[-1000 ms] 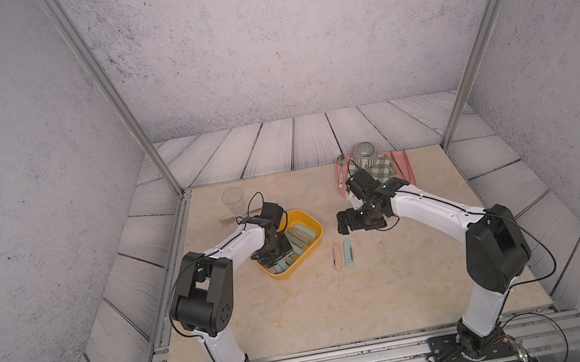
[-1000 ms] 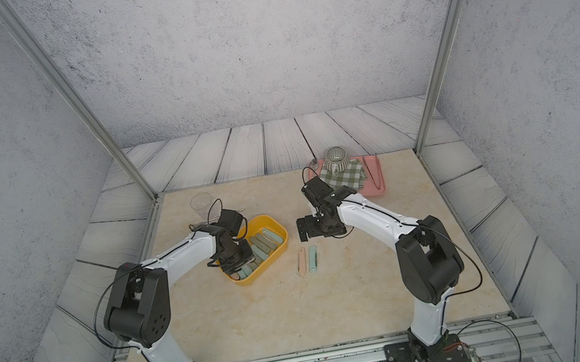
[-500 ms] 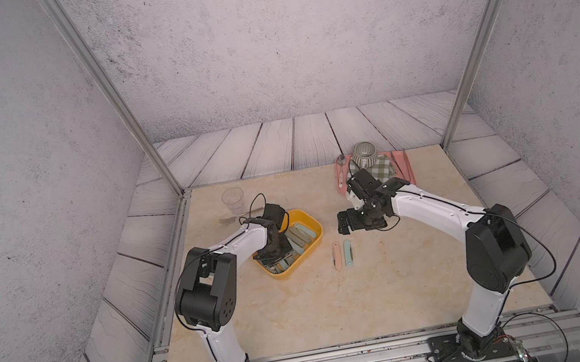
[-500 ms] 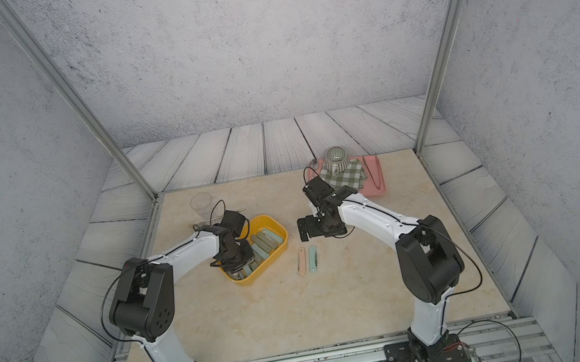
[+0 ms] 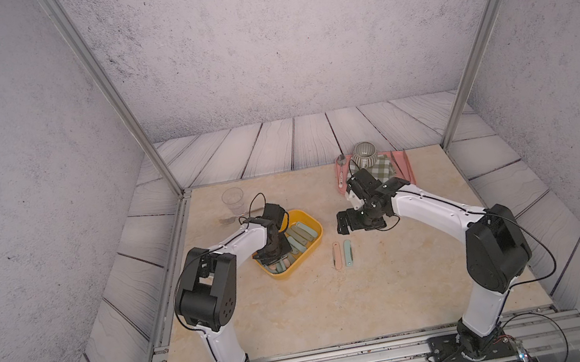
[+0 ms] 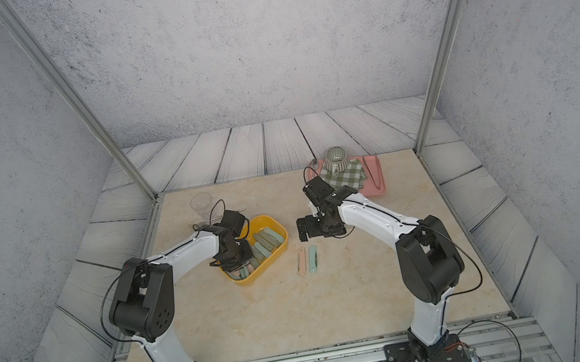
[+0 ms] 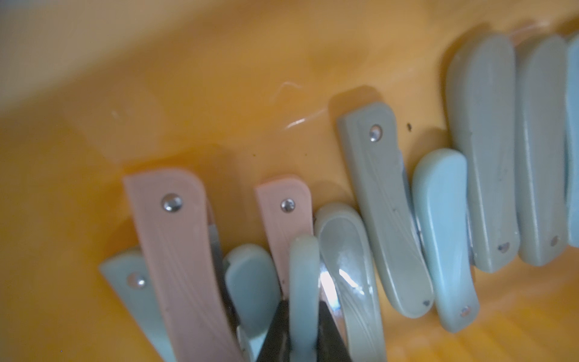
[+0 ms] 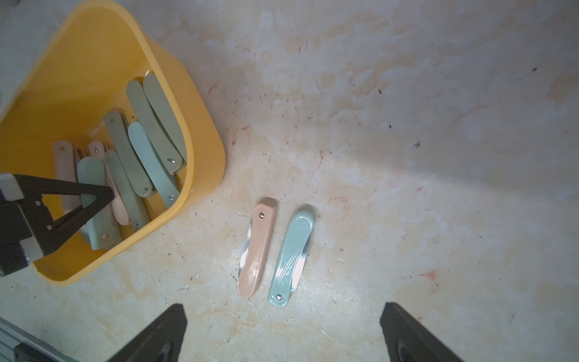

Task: Take the fruit knife out of the storage box
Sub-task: Pick up the fruit knife from the storage box, then place the fruit knife at the center of the board.

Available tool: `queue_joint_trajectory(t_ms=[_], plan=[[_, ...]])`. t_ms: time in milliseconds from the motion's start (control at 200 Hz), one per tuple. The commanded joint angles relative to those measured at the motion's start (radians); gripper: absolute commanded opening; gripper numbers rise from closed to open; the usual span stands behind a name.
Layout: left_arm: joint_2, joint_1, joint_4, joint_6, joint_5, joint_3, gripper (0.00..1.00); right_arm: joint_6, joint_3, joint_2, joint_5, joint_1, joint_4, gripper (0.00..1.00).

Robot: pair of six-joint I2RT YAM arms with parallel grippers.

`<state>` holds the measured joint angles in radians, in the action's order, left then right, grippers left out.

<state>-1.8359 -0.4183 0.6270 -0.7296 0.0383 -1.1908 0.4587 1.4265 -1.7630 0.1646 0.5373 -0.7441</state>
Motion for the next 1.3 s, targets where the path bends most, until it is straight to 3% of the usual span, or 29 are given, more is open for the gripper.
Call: queue_joint_trajectory(t_ms=[0,335,786,951,1291], plan=[[0.04,0.0,0.031,0.03,-0.016,-0.021,0.13,-0.009,0.026,-0.007,0.01,-0.002,-0.009,0.99],[0.118,0.0,0.067,0.101,-0.038,-0.068,0.0,-0.008,0.056,-0.021,0.016,-0.001,-0.015,0.99],[0.352,-0.035,0.075,0.249,0.108,-0.067,0.0,-0.015,0.124,-0.02,-0.011,-0.002,-0.07,0.99],[0.427,-0.082,0.11,0.236,0.164,-0.035,0.0,0.004,0.144,-0.012,-0.015,-0.004,-0.091,0.99],[0.579,-0.192,0.052,0.133,0.205,0.181,0.0,0.062,0.125,0.005,0.033,-0.045,-0.08,0.99]])
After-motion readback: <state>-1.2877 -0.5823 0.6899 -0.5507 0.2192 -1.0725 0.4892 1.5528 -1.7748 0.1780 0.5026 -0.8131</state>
